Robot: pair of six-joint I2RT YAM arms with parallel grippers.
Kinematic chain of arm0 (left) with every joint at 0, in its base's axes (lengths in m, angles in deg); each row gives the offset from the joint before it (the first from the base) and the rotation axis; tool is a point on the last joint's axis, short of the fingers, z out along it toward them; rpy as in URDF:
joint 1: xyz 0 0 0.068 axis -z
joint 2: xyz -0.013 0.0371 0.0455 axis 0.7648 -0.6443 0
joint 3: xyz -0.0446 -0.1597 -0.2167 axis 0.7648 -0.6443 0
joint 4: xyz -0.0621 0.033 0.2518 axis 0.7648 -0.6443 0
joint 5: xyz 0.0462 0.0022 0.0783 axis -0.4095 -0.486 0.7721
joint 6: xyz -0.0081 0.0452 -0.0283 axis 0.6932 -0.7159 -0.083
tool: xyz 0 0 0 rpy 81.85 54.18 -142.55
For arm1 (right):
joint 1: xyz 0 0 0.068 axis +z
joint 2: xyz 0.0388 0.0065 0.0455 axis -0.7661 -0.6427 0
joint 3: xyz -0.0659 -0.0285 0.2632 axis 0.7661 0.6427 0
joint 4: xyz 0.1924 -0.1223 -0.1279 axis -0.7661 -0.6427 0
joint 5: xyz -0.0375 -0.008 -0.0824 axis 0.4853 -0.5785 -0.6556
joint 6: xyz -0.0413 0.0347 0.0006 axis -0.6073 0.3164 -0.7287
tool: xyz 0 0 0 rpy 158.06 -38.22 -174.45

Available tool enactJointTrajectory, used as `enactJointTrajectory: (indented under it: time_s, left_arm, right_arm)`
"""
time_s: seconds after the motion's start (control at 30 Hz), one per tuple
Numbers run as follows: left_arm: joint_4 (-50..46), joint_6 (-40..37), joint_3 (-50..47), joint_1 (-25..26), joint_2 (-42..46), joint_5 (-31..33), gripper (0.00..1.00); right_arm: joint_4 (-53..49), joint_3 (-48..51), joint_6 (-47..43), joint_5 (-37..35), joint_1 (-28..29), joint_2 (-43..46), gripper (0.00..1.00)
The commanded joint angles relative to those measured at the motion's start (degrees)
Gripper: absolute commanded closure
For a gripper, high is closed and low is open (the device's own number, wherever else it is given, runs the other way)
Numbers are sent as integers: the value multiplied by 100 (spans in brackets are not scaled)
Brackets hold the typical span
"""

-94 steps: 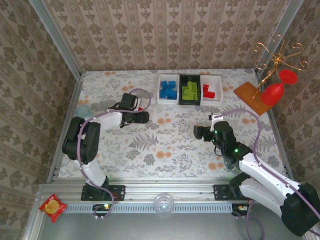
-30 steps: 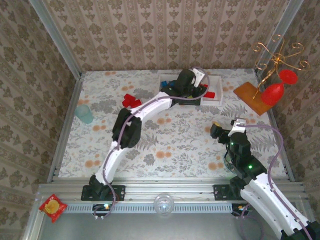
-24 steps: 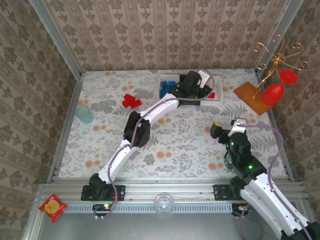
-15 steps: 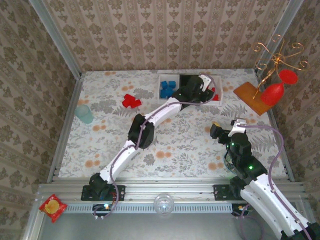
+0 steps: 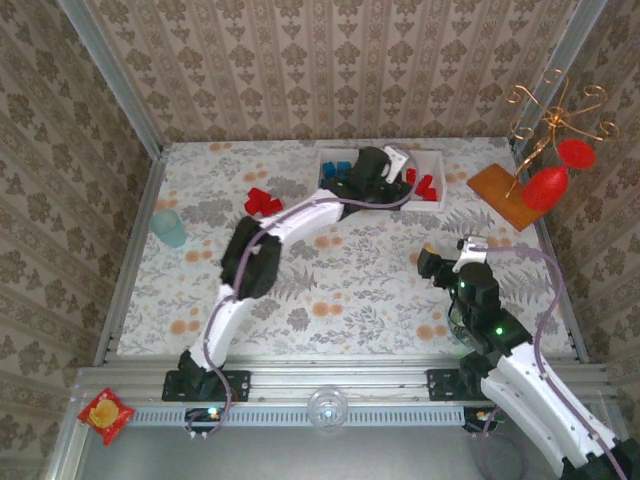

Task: Sort the legos into containers by color
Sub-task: Place the lego in the container, then move the legos to the center of the table.

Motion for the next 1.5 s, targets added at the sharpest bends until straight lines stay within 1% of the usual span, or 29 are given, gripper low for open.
enactJointTrajectory:
  time_s: [0.0, 0.07, 0.13, 0.2, 0.3, 0.43, 0.53, 0.6, 0.7, 0.77, 0.87, 0.93, 1.0, 1.1, 1.27, 1.47]
  left_arm:
    - [632, 85, -1458, -457, 1383, 193, 36]
    - [707, 246, -2386, -792, 2021, 224, 35]
    - [724, 434, -3199, -1205, 2579, 351, 34]
    - [816, 574, -3855, -1626, 2955, 317, 33]
    - [674, 739, -4244, -2329, 3127, 129, 32]
    - [-20, 625, -3864, -2858, 2655, 102, 27]
    - [-167, 672, -3486, -3223, 2222, 57, 24]
    - [-296, 744, -3090, -3478, 1798, -71, 23]
    - [-542, 918, -2348, -3743, 1121, -429, 24]
    - [-724, 976, -1869, -3811, 698, -578, 24]
    - [-1138, 926, -1102, -3832, 98, -551, 28]
    - [-1427, 911, -640, -3832, -236, -434, 33]
    - [-1608, 931, -281, -3831, -505, -369, 36]
    - [-1809, 941, 60, -3800, -764, -437, 43]
    - [-1911, 998, 71, -3752, -847, -545, 51]
    - [-1525, 1039, -959, -3621, -237, -583, 56]
  right_arm:
    - [85, -446, 14, 352, 173, -760, 10]
    - [137, -737, 34, 377, 383, -1347, 10]
    - [182, -1081, 56, 221, 698, -2022, 10]
    - [277, -1377, 136, 67, 863, -2578, 9]
    - [611, -1768, 343, 159, 893, -3311, 9]
    - [1011, -2200, 395, 192, 1070, -4018, 9]
    - [1072, -2446, 395, 262, 1189, -4378, 9]
    - [1116, -2494, 406, 298, 1250, -4534, 9]
    - [1182, -2462, 419, 346, 1280, -4644, 9]
    - [1200, -2426, 422, 327, 1280, -4665, 9]
    - [1185, -2376, 364, 286, 1280, -4632, 8]
    - [1174, -2338, 327, 278, 1280, -4591, 8]
    - [1162, -2280, 294, 251, 1280, -4544, 8]
    - [1169, -2185, 291, 221, 1280, -4496, 8]
    - [1216, -2041, 347, 214, 1281, -4429, 8]
    - [1322, -1858, 344, 142, 1254, -4288, 8]
